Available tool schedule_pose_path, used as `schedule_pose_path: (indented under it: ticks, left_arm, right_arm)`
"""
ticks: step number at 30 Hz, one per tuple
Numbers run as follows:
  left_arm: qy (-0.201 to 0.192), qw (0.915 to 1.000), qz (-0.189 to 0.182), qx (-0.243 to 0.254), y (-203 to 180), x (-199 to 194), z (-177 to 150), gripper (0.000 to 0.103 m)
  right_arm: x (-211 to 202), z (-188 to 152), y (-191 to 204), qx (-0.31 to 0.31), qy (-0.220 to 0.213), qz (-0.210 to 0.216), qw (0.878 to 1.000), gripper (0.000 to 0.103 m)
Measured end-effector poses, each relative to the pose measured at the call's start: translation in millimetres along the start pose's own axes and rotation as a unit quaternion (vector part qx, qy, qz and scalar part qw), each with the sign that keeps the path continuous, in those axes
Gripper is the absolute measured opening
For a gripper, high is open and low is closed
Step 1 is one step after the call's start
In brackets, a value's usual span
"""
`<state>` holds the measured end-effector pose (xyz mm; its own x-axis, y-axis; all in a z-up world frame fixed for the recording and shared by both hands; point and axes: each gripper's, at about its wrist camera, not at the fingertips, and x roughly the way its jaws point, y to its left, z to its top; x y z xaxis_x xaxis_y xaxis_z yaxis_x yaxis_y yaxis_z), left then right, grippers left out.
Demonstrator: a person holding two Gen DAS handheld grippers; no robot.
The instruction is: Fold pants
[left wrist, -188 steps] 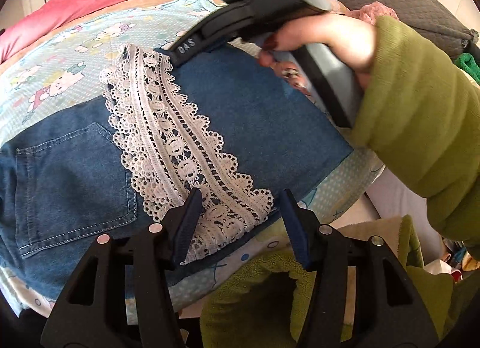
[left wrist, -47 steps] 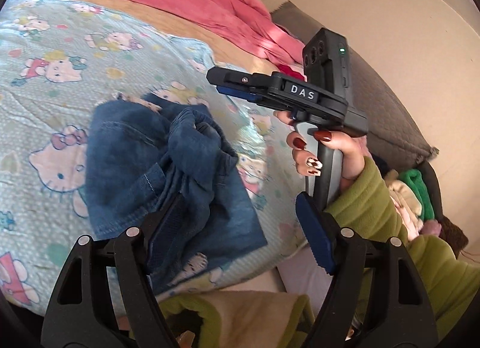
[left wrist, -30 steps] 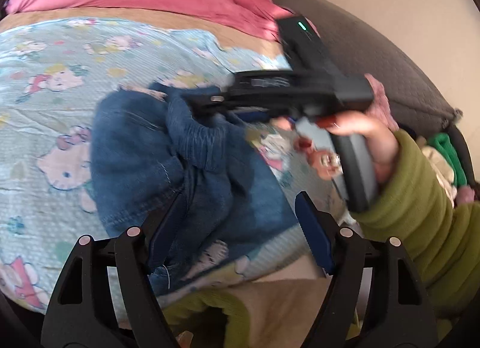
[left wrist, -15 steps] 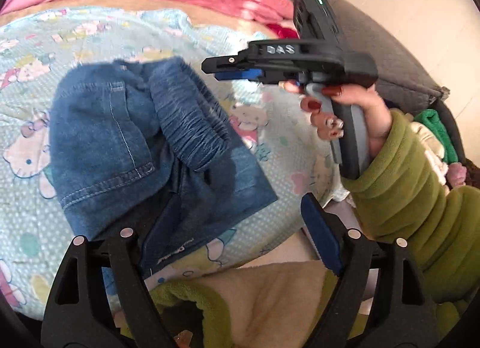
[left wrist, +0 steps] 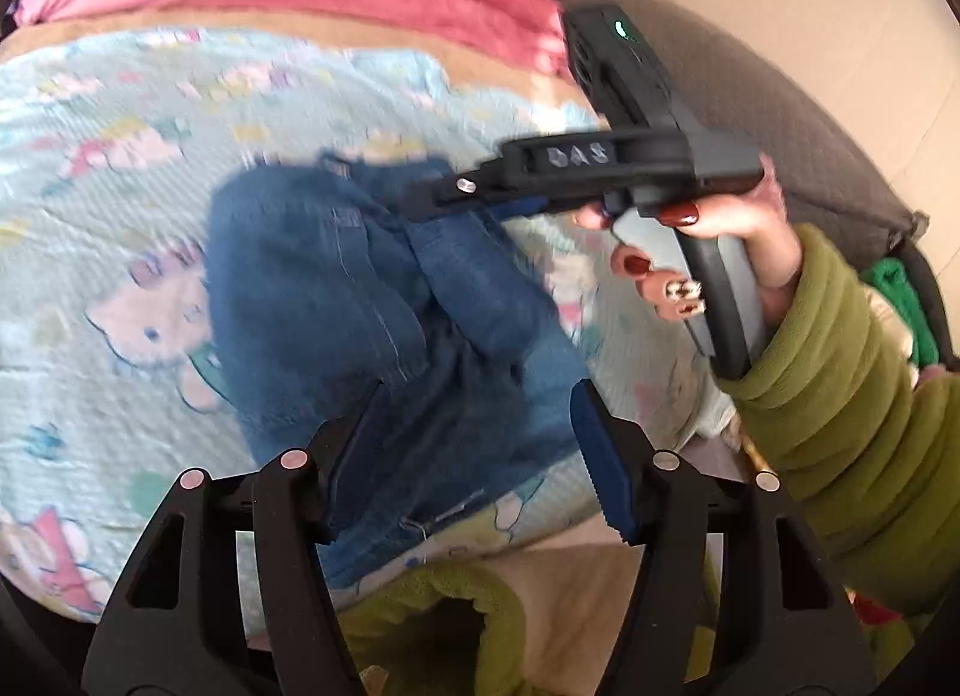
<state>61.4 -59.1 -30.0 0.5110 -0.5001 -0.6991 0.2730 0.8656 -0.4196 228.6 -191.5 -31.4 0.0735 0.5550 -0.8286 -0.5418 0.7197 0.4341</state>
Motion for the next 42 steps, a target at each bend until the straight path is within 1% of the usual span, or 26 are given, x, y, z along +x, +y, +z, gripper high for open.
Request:
schedule_pose_path:
  ticks: [1, 3, 4, 5, 8, 9, 10, 12, 15, 17, 18, 20, 21, 22, 24, 25, 27, 28, 30, 32, 34, 35, 36, 37, 39, 42]
  left_arm:
    - [0.003, 1.0, 0.005, -0.003, 3, 2, 0, 0.054]
    - [-0.004, 0.9999, 0.008, -0.011, 6, 0, -2, 0.054]
    - [-0.009, 0.9998, 0.012, -0.012, 7, -2, -1, 0.054]
    - [-0.012, 0.9997, 0.016, -0.012, 8, -4, 0, 0.054]
    - [-0.003, 0.9999, 0.006, -0.01, 7, 0, 0, 0.055]
    - [0.002, 0.9999, 0.006, -0.008, 7, -1, -1, 0.056]
    - [0.008, 0.9999, 0.007, -0.003, 5, 2, -2, 0.056]
    - [0.016, 0.9998, 0.006, 0.012, -1, 6, -3, 0.057]
    - [0.02, 0.9995, 0.003, 0.023, -4, 8, -5, 0.063]
    - [0.021, 0.9995, -0.003, 0.022, -2, 10, -5, 0.063]
    - [0.021, 0.9996, -0.005, 0.021, -2, 9, -6, 0.063]
    - [0.019, 0.9996, -0.013, 0.017, -2, 4, -9, 0.063]
    - [0.019, 0.9996, -0.017, 0.015, 0, 3, -10, 0.063]
    - [0.019, 0.9995, -0.021, 0.012, 2, 2, -10, 0.063]
    - [0.02, 0.9994, -0.025, 0.01, 7, 1, -12, 0.063]
    - [0.02, 0.9994, -0.025, 0.01, 8, 1, -13, 0.063]
    - [0.02, 0.9994, -0.024, 0.013, 7, 1, -13, 0.064]
    - [0.02, 0.9995, -0.023, 0.014, 6, 1, -13, 0.064]
    - [0.018, 0.9995, -0.025, 0.011, 6, -2, -14, 0.065]
    - [0.014, 0.9993, -0.035, 0.004, 7, -9, -16, 0.065]
    - [0.003, 0.9984, -0.057, -0.001, 9, -25, -17, 0.072]
    - [-0.003, 0.9984, -0.056, -0.004, 11, -32, -16, 0.072]
    - [-0.012, 0.9986, -0.051, -0.006, 13, -41, -15, 0.074]
    - [-0.023, 0.9986, -0.046, -0.007, 15, -50, -12, 0.077]
    - [-0.049, 0.9984, -0.027, -0.006, 20, -68, -6, 0.083]
    - [-0.07, 0.9972, 0.027, -0.009, 31, -85, 7, 0.086]
  right_arm:
    - [1, -2, 8, -0.015, -0.007, 0.016, 1.0, 0.038]
    - [-6, -4, 26, -0.047, -0.036, 0.025, 0.998, 0.034]
    - [-12, -3, 34, -0.056, -0.051, 0.044, 0.996, 0.034]
    - [-17, -2, 40, -0.064, -0.061, 0.048, 0.995, 0.034]
    - [-22, 1, 34, -0.065, -0.069, 0.036, 0.995, 0.035]
    - [-19, 4, 26, -0.055, -0.06, 0.018, 0.997, 0.037]
    - [-15, 6, 19, -0.047, -0.045, -0.017, 0.998, 0.039]
    - [-15, 7, 12, -0.037, -0.036, -0.043, 0.998, 0.043]
    - [-33, 11, 25, -0.053, -0.078, -0.067, 0.993, 0.045]
    - [-43, 18, 40, -0.069, -0.103, -0.059, 0.99, 0.046]
    - [-43, 23, 49, -0.078, -0.106, -0.042, 0.99, 0.046]
    - [-29, 31, 56, -0.083, -0.085, -0.022, 0.993, 0.046]
    - [-16, 33, 58, -0.078, -0.058, -0.006, 0.995, 0.046]
    - [-5, 35, 59, -0.077, -0.04, -0.006, 0.996, 0.046]
    - [16, 35, 60, -0.092, -0.012, -0.052, 0.994, 0.043]
    - [34, 34, 56, -0.106, 0.011, -0.106, 0.989, 0.042]
    - [53, 32, 52, -0.117, 0.029, -0.165, 0.979, 0.042]
    - [56, 31, 51, -0.115, 0.026, -0.163, 0.98, 0.042]
    - [46, 32, 49, -0.096, 0.009, -0.154, 0.983, 0.042]
    - [26, 30, 47, -0.077, -0.023, -0.127, 0.989, 0.044]
    - [-7, 26, 48, -0.075, -0.068, -0.116, 0.988, 0.047]
    - [-20, 21, 50, -0.08, -0.087, -0.116, 0.986, 0.058]
    - [-34, 16, 51, -0.084, -0.106, -0.118, 0.984, 0.067]
    - [-52, 8, 51, -0.089, -0.127, -0.119, 0.981, 0.069]
    - [-74, -9, 52, -0.099, -0.15, -0.111, 0.977, 0.069]
    - [-95, -43, 56, -0.121, -0.165, -0.107, 0.973, 0.069]
